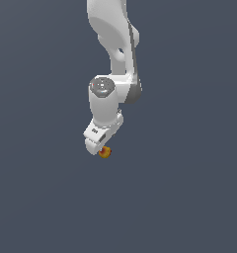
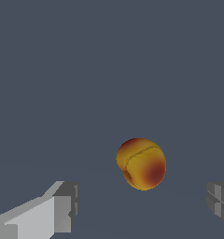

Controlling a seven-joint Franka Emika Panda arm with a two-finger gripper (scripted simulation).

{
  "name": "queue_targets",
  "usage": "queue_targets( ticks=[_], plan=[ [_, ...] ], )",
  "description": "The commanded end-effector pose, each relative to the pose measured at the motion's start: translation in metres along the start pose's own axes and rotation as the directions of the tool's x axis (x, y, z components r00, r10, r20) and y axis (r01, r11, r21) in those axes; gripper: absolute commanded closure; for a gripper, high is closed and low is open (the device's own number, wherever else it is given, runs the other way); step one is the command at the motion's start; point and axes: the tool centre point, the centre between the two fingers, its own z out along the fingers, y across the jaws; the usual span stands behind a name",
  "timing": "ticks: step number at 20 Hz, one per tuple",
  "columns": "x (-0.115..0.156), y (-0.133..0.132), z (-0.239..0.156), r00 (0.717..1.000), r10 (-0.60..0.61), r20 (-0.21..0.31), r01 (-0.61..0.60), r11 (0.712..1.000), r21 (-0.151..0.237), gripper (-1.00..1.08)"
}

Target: Pick up the object and move it to a goal position.

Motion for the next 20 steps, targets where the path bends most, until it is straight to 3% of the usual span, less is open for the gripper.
queue_targets(
  ticks=[1,7,20],
  plan=[
    [-0.002,0.001,0.004,0.998,-0.065,-0.002,0.065,0.998,0.001,-0.92],
    [-0.007,0.003,0.013,0.976,-0.216,-0.008,0.216,0.976,0.001,-0.92],
    [-0.014,0.005,0.028,0.889,-0.457,-0.02,0.457,0.89,-0.003,-0.92]
  ],
)
